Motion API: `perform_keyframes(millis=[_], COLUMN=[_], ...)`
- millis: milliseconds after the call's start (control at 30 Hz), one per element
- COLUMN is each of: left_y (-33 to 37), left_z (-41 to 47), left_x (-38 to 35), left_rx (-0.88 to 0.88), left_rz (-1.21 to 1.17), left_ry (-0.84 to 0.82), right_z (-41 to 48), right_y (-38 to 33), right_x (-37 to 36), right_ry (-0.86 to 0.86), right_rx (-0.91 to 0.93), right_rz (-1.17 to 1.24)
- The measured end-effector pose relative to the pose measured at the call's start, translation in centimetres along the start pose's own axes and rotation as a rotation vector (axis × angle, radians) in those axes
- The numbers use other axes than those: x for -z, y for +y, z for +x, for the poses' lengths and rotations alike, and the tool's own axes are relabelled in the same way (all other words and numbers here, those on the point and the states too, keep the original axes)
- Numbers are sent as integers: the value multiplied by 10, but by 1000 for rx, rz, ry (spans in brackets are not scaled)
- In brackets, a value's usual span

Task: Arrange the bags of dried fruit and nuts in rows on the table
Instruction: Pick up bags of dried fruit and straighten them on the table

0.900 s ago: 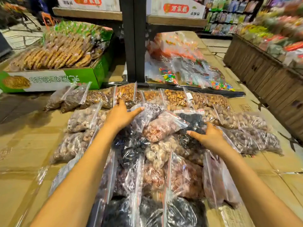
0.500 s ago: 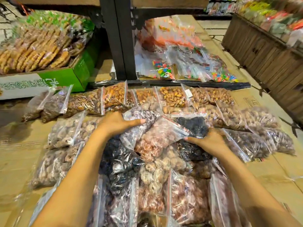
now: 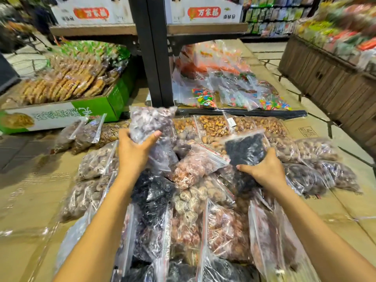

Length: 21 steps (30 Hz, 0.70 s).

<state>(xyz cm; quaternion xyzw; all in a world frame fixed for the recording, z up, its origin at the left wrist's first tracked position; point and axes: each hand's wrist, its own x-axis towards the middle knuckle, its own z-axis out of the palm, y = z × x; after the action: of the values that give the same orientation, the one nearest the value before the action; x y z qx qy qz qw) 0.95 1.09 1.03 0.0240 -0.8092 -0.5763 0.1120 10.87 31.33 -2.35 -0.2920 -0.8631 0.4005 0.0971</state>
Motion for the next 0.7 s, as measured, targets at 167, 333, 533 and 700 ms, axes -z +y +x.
perform_keyframes(millis=[167, 333, 533, 700], left_y=[29, 48, 39, 19], left_z=[-22, -70, -144, -208], left_x=[30, 40, 51, 73], left_rx=[-125, -214, -206, -173], left_rz=[-78, -113, -81, 55], left_ry=[135, 125, 1, -5], right_z=[-24, -106, -181, -212], right_y=[-17, -24, 24, 81], right_x=[65, 124, 123, 109], right_ry=[179, 65, -285, -492], right_rx=[144, 320, 298, 238], right_rz=[264, 218, 178, 111])
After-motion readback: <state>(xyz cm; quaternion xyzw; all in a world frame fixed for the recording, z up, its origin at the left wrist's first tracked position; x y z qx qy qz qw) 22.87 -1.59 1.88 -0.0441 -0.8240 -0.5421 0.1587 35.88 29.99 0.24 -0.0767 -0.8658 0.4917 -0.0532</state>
